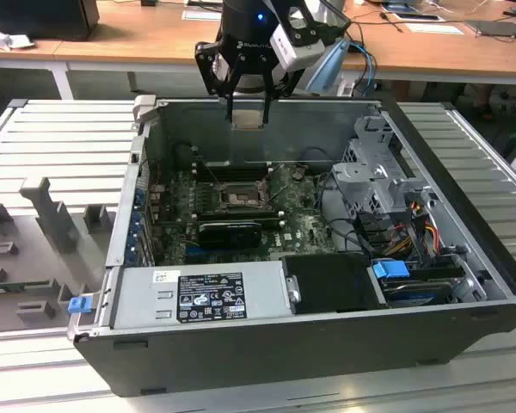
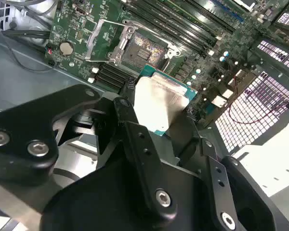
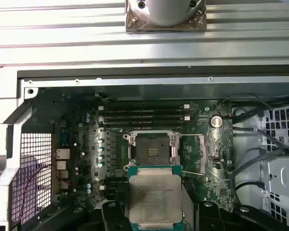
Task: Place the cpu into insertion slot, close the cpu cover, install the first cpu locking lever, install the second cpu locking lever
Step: 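Place the cpu into insertion slot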
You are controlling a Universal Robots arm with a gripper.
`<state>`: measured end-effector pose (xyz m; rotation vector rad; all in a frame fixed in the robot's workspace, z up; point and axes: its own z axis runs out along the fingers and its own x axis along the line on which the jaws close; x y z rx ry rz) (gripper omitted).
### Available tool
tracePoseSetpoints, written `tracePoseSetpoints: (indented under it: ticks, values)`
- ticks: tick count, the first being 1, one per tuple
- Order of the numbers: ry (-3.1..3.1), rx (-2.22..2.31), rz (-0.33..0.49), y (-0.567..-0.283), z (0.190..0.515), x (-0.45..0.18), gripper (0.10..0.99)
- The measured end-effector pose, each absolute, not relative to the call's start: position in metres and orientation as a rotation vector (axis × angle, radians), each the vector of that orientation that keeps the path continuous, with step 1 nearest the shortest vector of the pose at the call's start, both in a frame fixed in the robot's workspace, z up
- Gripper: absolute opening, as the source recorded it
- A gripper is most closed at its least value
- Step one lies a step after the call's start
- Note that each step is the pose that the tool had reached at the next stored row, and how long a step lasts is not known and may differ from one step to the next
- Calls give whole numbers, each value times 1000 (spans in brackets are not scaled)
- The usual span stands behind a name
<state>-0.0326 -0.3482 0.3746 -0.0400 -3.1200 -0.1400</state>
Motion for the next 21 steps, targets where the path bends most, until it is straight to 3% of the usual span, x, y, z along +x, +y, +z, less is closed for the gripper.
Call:
tracePoseSetpoints:
  ticks: [21]
  values:
    - [-3120,-162,-139,-349,373,-33,529]
